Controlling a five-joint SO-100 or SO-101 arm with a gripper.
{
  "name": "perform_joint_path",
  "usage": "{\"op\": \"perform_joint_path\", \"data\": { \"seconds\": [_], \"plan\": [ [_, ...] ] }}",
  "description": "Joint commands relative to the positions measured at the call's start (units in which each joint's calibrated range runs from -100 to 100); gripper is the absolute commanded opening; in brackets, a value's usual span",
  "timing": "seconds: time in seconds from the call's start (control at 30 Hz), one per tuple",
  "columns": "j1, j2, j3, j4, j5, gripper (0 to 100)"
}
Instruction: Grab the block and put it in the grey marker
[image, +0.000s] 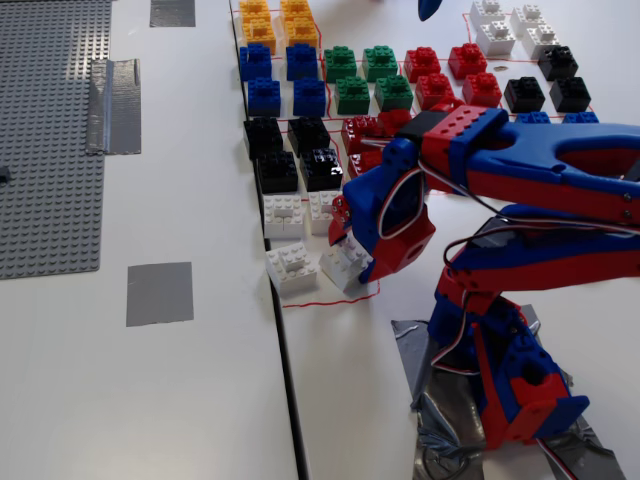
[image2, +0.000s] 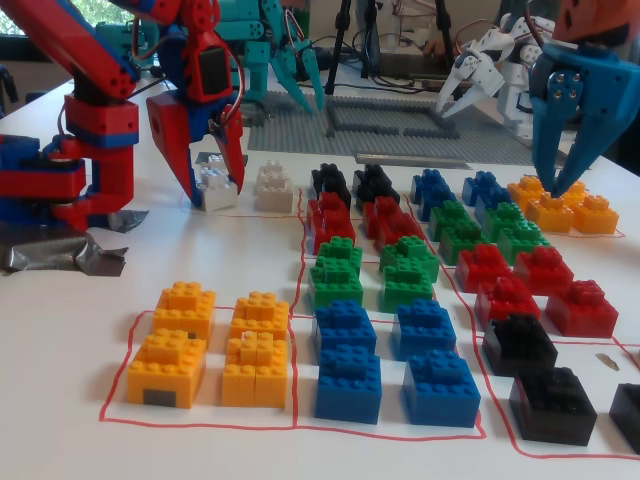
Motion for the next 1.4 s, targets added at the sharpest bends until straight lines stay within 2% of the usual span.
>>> {"op": "perform_joint_path", "data": {
  "seconds": [0.0, 0.13, 0.37, 0.8, 1.1, 1.27, 1.37],
  "plan": [
    [-0.6, 0.8, -1.6, -0.9, -0.6, 8],
    [-0.4, 2.3, -3.7, -0.9, -0.4, 0],
    [1.3, 7.7, -11.6, 1.9, 0.6, 0],
    [4.1, 12.9, -31.4, 18.0, 3.6, 0],
    [4.6, 18.8, -49.0, 28.6, 9.3, 0],
    [2.6, 26.0, -60.3, 31.0, 13.8, 0],
    [0.1, 30.8, -67.4, 31.3, 14.4, 0]
  ]
}}
